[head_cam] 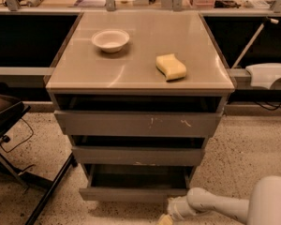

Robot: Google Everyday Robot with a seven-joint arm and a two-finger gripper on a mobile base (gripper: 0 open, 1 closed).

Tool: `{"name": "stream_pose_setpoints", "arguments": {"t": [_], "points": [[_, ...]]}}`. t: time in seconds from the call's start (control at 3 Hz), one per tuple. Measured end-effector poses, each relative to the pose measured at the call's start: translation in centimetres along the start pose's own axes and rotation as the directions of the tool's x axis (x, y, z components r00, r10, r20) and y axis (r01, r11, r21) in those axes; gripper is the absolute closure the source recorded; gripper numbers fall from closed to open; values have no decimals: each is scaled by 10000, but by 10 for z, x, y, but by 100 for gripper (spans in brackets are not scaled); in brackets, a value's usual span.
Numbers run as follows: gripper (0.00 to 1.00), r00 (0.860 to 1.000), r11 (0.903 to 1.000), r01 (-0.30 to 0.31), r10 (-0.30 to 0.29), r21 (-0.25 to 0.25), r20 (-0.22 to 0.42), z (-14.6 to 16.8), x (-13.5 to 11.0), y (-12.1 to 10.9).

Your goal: Close bottom drawer

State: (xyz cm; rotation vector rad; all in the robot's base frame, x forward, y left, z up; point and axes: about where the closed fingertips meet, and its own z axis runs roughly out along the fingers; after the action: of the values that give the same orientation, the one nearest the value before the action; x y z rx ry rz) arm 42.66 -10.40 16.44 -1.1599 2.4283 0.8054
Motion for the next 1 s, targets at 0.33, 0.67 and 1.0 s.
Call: {"name": "stream_pose_setpoints", "arguments": {"t": [0.33,0.67,1.0], "points": [[0,9999,9999,133,-134,63,16,9,-31,-11],[0,9997,9996,240,-240,152,-15,16,-59,-23],[0,9995,9989,265,-272,386,169,11,-83,-37]]}}
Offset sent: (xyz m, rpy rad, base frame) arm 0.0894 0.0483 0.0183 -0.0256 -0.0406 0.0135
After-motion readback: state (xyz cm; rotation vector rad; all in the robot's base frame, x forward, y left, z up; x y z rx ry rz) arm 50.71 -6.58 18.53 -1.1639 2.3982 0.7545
